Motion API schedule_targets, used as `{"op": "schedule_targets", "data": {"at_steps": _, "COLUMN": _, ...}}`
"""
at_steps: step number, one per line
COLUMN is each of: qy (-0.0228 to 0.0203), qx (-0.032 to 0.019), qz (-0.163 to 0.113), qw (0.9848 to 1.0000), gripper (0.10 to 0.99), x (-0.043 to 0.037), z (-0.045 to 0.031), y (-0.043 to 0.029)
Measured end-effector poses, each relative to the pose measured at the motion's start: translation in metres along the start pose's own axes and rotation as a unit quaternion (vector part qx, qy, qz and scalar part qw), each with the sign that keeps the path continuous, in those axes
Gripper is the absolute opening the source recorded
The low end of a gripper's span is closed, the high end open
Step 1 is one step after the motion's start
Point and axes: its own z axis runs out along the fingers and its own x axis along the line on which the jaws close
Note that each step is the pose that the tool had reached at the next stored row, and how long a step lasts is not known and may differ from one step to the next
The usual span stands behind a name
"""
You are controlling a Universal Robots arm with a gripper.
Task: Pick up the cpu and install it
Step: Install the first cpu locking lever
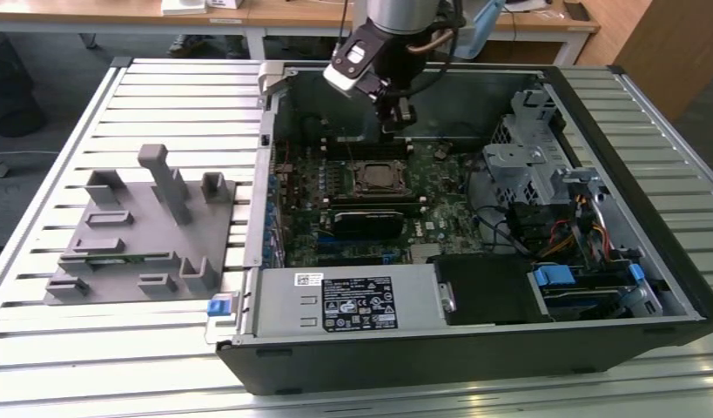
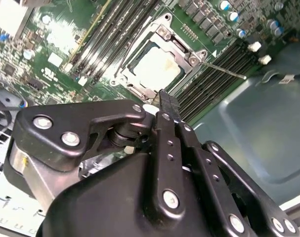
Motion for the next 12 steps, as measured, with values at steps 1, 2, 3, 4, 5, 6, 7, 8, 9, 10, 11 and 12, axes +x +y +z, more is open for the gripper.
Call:
{"op": "schedule_targets", "data": {"at_steps": 1, "qy": 0.0002, "qx": 0.0002, "qz": -0.007, "qw": 1.0000, "gripper": 0.106, "x": 0.0000, "z": 0.0000, "y": 0.0000}}
{"op": "schedule_targets", "data": {"at_steps": 2, "qy": 0.0003, "qx": 0.0003, "qz": -0.014, "qw": 0.9999, "gripper": 0.106, "x": 0.0000, "z": 0.0000, "y": 0.0000}}
{"op": "schedule_targets", "data": {"at_steps": 3, "qy": 0.0005, "qx": 0.0005, "qz": -0.021, "qw": 0.9998, "gripper": 0.106, "x": 0.0000, "z": 0.0000, "y": 0.0000}}
{"op": "schedule_targets", "data": {"at_steps": 4, "qy": 0.0006, "qx": 0.0007, "qz": -0.028, "qw": 0.9996, "gripper": 0.106, "x": 0.0000, "z": 0.0000, "y": 0.0000}}
{"op": "schedule_targets", "data": {"at_steps": 5, "qy": 0.0008, "qx": 0.0008, "qz": -0.034, "qw": 0.9994, "gripper": 0.106, "x": 0.0000, "z": 0.0000, "y": 0.0000}}
{"op": "schedule_targets", "data": {"at_steps": 6, "qy": 0.0010, "qx": 0.0009, "qz": -0.040, "qw": 0.9992, "gripper": 0.106, "x": -0.0001, "z": 0.0000, "y": 0.0000}}
{"op": "schedule_targets", "data": {"at_steps": 7, "qy": 0.0011, "qx": 0.0011, "qz": -0.045, "qw": 0.9990, "gripper": 0.106, "x": -0.0001, "z": 0.0000, "y": 0.0000}}
{"op": "schedule_targets", "data": {"at_steps": 8, "qy": 0.0012, "qx": 0.0012, "qz": -0.051, "qw": 0.9987, "gripper": 0.106, "x": -0.0001, "z": 0.0000, "y": -0.0001}}
{"op": "schedule_targets", "data": {"at_steps": 9, "qy": 0.0013, "qx": 0.0013, "qz": -0.057, "qw": 0.9984, "gripper": 0.106, "x": -0.0001, "z": 0.0000, "y": 0.0000}}
{"op": "schedule_targets", "data": {"at_steps": 10, "qy": 0.0015, "qx": 0.0015, "qz": -0.062, "qw": 0.9981, "gripper": 0.106, "x": -0.0001, "z": 0.0000, "y": 0.0000}}
{"op": "schedule_targets", "data": {"at_steps": 11, "qy": 0.0016, "qx": 0.0016, "qz": -0.068, "qw": 0.9977, "gripper": 0.106, "x": -0.0002, "z": 0.0000, "y": -0.0001}}
{"op": "schedule_targets", "data": {"at_steps": 12, "qy": 0.0017, "qx": 0.0017, "qz": -0.073, "qw": 0.9973, "gripper": 0.106, "x": -0.0002, "z": 0.0000, "y": -0.0001}}
